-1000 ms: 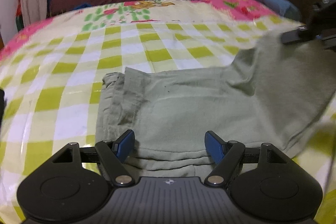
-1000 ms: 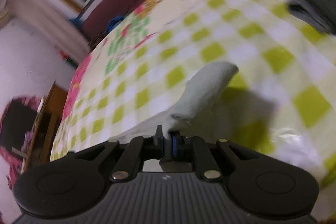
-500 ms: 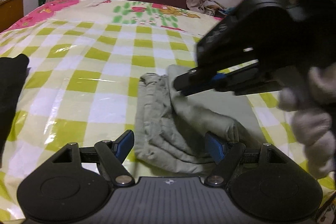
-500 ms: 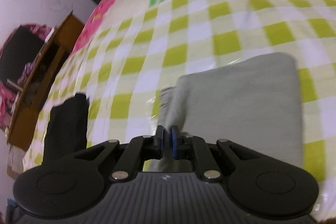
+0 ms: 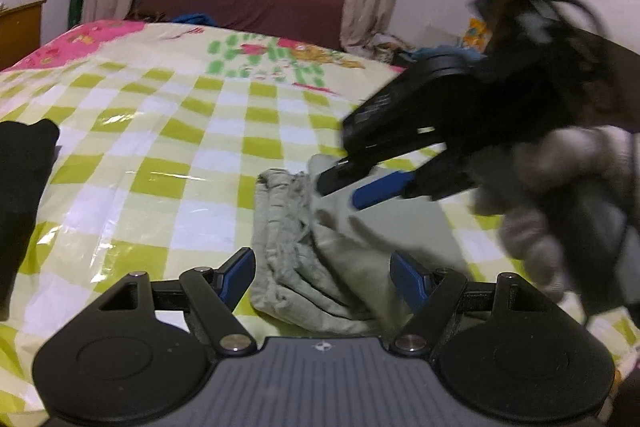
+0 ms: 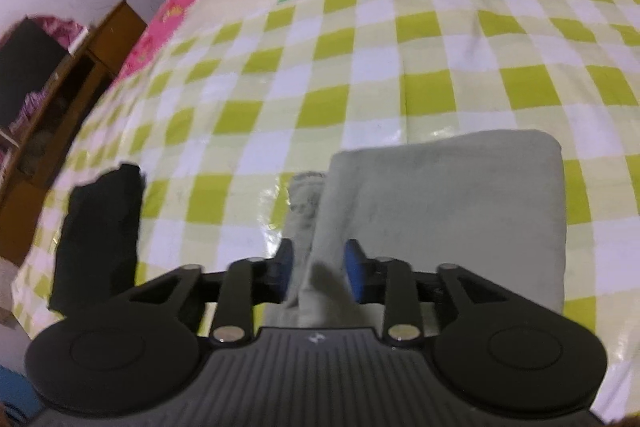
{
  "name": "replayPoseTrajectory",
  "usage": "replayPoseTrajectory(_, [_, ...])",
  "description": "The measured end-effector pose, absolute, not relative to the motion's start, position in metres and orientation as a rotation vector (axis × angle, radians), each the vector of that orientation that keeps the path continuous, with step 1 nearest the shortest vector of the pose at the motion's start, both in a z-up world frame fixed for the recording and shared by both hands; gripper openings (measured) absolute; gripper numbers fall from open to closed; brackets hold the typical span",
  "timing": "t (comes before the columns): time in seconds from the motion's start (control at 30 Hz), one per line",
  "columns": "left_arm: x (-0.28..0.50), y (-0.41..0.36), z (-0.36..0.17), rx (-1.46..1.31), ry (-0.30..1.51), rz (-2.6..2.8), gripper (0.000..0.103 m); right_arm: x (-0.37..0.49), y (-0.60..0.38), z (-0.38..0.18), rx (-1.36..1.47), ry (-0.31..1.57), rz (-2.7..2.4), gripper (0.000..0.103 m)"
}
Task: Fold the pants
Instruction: 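Fold the held trouser half over the other half with the right gripper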
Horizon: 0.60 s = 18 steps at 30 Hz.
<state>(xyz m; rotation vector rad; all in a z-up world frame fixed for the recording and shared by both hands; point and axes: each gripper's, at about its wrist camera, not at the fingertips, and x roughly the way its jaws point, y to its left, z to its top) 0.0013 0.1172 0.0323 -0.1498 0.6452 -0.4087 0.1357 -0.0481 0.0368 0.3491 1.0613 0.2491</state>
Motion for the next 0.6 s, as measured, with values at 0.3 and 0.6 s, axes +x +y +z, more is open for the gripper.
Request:
replayPoseTrajectory(0.3, [-0.002,0.087,0.028,-0.020,0.673,-0.449,0.091,0.156,-0.039,0.010,0.182,1.093,0.172,0.035])
replayPoseTrajectory(0.6, [-0.001,0.069,0.025,0.052,0.673,-0.446,0.091,0.141,-0.068,0.026,0.352,1.053,0.283,0.006])
